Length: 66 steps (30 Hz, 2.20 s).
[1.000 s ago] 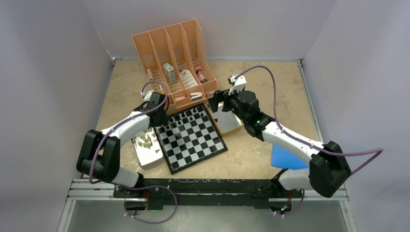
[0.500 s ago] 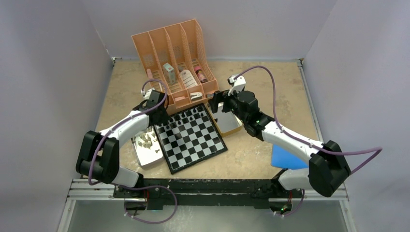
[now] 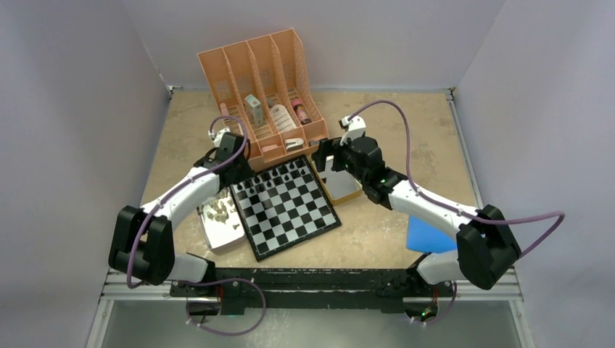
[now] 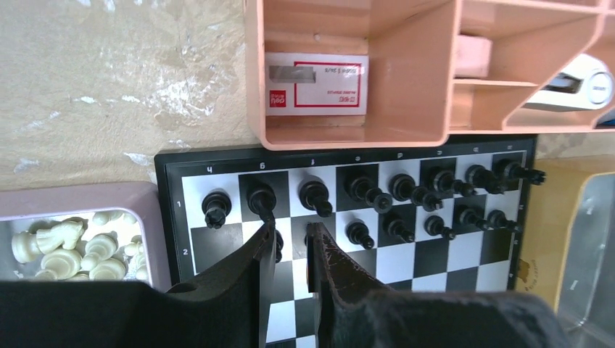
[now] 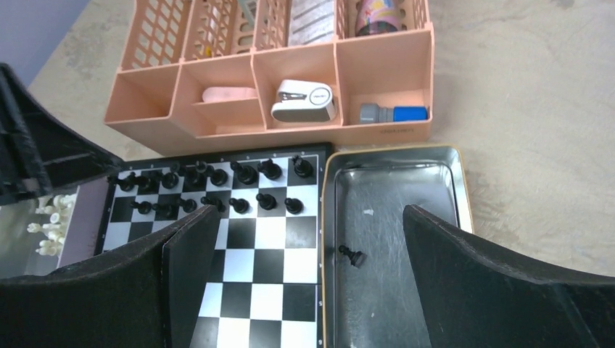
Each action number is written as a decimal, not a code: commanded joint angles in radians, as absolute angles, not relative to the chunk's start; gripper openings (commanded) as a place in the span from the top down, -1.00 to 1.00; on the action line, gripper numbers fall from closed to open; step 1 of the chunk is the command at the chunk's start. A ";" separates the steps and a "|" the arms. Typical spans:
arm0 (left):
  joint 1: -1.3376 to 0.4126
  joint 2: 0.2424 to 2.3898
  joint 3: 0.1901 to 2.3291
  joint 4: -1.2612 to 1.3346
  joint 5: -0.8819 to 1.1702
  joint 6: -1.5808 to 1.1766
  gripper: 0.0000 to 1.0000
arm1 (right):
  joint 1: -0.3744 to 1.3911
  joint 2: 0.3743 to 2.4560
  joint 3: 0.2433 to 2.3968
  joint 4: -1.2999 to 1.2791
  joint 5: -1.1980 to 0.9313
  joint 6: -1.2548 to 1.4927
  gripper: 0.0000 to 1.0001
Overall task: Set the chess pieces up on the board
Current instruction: Place the chess piece on the chessboard, then pick up the chess piece from the storage box.
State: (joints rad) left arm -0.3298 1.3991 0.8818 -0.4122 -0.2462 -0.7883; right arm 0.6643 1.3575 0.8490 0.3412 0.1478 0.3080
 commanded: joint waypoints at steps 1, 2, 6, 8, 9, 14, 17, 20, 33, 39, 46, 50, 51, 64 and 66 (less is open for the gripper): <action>-0.335 1.323 0.957 -0.413 -0.245 -0.736 0.56 | 0.639 1.375 0.891 0.324 0.190 0.375 -0.95; -0.336 1.311 0.964 -0.406 -0.229 -0.698 0.55 | 0.629 1.376 0.882 0.324 0.190 0.379 -0.90; -0.336 1.271 0.997 -0.370 -0.069 -0.463 0.47 | 0.553 1.377 0.839 0.348 0.124 0.389 -0.52; -0.336 1.255 1.011 -0.364 0.006 -0.374 0.42 | 0.512 1.390 0.834 0.366 0.062 0.395 -0.25; -0.336 1.246 1.016 -0.362 0.042 -0.341 0.38 | 0.501 1.406 0.839 0.369 0.036 0.398 -0.08; -0.334 1.206 0.970 -0.300 0.144 -0.250 0.14 | 0.496 1.489 0.881 0.372 -0.103 0.390 0.39; -0.334 1.202 0.968 -0.306 0.191 -0.237 -0.03 | 0.497 1.520 0.891 0.355 -0.109 0.385 0.44; -0.334 1.201 0.953 -0.287 0.227 -0.218 -0.09 | 0.498 1.562 0.921 0.325 -0.096 0.355 0.46; -0.334 1.205 0.963 -0.296 0.376 -0.172 -0.26 | 0.500 1.632 0.989 0.129 -0.122 0.237 0.37; -0.334 1.166 0.943 -0.310 0.366 -0.166 -0.29 | 0.501 1.665 0.993 0.132 -0.155 0.206 0.28; -0.334 1.074 0.888 -0.266 0.308 -0.143 -0.36 | 0.505 1.723 1.003 0.143 -0.227 0.167 0.25; -0.334 1.023 0.862 -0.256 0.289 -0.126 -0.36 | 0.507 1.737 1.012 0.144 -0.223 0.153 0.23; -0.334 1.016 0.857 -0.255 0.287 -0.122 -0.36 | 0.507 1.740 1.014 0.144 -0.223 0.151 0.22; -0.334 1.010 0.844 -0.266 0.231 -0.120 -0.36 | 0.524 1.805 1.053 0.114 -0.263 0.103 0.21; -0.334 1.012 0.844 -0.269 0.228 -0.120 -0.36 | 0.530 1.814 1.059 0.111 -0.245 0.102 0.22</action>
